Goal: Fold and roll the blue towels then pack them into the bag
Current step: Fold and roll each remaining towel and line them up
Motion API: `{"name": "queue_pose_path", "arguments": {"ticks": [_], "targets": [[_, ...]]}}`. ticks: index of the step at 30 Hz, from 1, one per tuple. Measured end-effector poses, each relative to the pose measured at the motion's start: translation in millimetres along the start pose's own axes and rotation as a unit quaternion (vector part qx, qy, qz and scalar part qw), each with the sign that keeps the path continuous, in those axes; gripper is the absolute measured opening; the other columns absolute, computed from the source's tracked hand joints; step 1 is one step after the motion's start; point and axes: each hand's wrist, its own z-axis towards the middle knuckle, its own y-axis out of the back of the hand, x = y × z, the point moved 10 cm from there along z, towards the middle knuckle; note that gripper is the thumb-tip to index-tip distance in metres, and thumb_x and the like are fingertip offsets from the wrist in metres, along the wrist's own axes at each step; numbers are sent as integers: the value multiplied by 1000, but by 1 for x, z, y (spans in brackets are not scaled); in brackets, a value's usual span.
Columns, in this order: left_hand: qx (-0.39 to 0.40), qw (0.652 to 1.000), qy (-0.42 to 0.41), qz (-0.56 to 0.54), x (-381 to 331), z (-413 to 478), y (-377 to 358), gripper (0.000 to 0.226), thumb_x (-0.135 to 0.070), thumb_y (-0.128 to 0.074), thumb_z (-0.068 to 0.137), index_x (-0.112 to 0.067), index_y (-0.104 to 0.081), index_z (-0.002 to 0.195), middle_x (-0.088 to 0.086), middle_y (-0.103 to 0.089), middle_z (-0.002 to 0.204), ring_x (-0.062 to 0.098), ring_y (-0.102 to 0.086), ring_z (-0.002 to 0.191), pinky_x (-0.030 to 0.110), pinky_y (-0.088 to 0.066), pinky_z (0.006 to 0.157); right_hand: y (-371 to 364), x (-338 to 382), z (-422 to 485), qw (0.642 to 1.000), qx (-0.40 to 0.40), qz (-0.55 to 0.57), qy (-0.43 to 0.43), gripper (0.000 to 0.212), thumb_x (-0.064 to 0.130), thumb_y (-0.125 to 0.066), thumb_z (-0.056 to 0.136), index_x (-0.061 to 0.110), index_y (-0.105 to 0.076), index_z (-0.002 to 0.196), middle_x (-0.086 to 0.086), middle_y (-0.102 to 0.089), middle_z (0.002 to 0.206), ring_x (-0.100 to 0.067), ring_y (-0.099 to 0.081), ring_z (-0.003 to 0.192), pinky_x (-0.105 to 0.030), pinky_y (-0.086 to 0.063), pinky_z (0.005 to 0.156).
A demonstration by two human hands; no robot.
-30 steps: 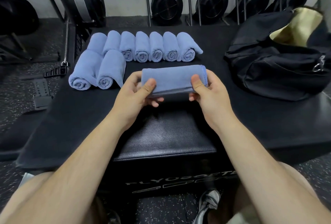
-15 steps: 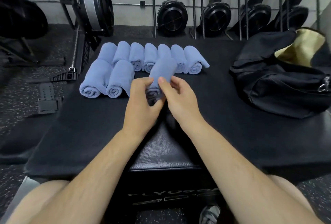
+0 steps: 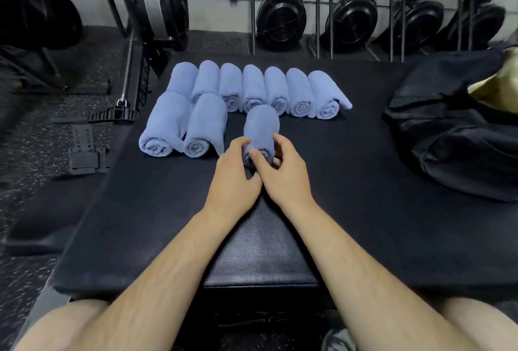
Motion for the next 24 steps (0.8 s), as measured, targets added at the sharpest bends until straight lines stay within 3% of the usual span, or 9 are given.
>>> {"name": "queue_pose_path", "arguments": {"ticks": [3,6,9,11,14,17,20,24], "targets": [[1,1000,11,-6,5,2,-2,58,-32,-66,85,-22,-46,139,-5,-62,130,16,-58,122,42,-52,101,3,-2,0,1000,-19,14,0,57,38,-77,87,20,-55,138,7,-66,128,5,-65,109,-19,-55,93],[-9,1000,-4,0,1,3,-1,54,-31,-65,90,-19,-47,139,-4,-59,135,18,-55,127,42,-48,105,6,-4,-1,999,-36,13,-8,55,41,-71,90,16,-55,138,8,-67,125,3,-65,109,-21,-55,93],[-16,999,-27,26,-7,-2,1,52,-18,-63,94,-10,-46,143,5,-49,150,19,-35,147,42,-34,118,9,0,-1,999,-45,1,-4,44,36,-62,98,12,-57,135,6,-70,119,1,-66,104,-10,-50,87],[-33,997,-48,51,-18,-7,5,46,-10,-58,95,-5,-49,140,11,-48,150,21,-33,148,40,-30,120,10,3,-2,999,-44,-24,-1,41,34,-55,102,9,-58,135,0,-67,123,-5,-65,107,-5,-44,85],[-76,987,-114,90,-39,-14,7,35,-9,-53,95,-5,-61,129,13,-60,138,23,-49,136,43,-38,112,8,12,-4,996,-38,-79,30,46,39,-45,102,7,-58,133,-8,-61,130,-19,-55,122,-18,-38,103],[-79,982,-145,97,-62,-19,1,28,-16,-51,99,-15,-66,123,1,-66,129,22,-58,121,43,-44,103,26,20,-8,989,-52,-120,61,40,37,-40,101,13,-60,127,-2,-60,125,-21,-48,122,-3,-18,103],[-59,978,-171,103,-99,-23,-10,23,-19,-51,103,-27,-67,118,-16,-68,117,13,-57,112,37,-42,95,66,36,-16,985,-72,-123,96,23,27,-42,105,18,-62,112,6,-60,114,-17,-46,110,-19,-32,100],[-15,971,-228,67,-160,-21,-45,20,-17,-52,103,-26,-69,108,-15,-69,105,13,-60,99,37,-42,90,134,51,-23,978,-96,-147,116,20,25,-42,105,19,-61,105,6,-61,107,-14,-46,104,-31,-40,95]]}}
